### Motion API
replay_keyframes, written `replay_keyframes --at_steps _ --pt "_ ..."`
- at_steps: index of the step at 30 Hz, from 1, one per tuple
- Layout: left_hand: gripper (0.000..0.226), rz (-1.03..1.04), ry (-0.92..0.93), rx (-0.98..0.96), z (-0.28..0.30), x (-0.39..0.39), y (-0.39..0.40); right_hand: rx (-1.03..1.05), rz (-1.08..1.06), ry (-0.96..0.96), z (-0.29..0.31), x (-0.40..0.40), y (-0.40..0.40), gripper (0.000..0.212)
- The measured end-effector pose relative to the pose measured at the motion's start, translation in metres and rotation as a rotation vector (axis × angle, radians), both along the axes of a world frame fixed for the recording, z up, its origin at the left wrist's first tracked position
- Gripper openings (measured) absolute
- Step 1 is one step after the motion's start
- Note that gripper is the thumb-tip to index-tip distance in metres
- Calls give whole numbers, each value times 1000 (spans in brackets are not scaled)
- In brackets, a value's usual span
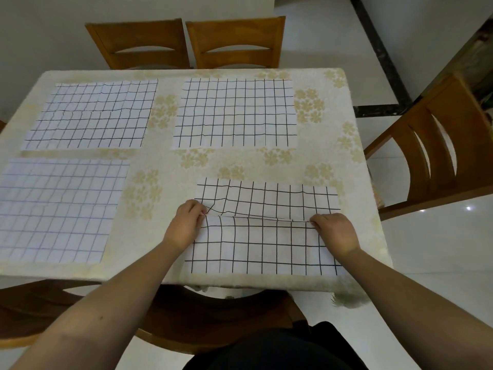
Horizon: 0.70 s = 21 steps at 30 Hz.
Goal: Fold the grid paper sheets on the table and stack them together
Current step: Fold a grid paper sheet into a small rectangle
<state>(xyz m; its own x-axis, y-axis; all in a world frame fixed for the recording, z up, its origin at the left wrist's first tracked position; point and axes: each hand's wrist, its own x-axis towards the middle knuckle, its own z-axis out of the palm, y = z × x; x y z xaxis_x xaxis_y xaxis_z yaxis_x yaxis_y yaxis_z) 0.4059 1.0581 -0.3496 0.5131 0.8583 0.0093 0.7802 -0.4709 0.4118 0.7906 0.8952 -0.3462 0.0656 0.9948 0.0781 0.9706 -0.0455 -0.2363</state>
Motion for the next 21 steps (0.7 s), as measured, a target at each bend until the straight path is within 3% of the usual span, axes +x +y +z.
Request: replay_keyframes --at_steps 3,9,12,21 --pt "15 144 -170 -236 7 2 -4 -4 -3 -10 0 -1 -2 17" --pt "25 369 -336 -329 13 -1 -5 1 -19 -27 4 -3 -6 13" --pt "27 457 -487 -475 18 -5 -4 4 -21 -25 5 -2 -8 12" --pt "23 581 -731 -721 30 -14 -7 11 -37 -43 5 -1 -12 10"
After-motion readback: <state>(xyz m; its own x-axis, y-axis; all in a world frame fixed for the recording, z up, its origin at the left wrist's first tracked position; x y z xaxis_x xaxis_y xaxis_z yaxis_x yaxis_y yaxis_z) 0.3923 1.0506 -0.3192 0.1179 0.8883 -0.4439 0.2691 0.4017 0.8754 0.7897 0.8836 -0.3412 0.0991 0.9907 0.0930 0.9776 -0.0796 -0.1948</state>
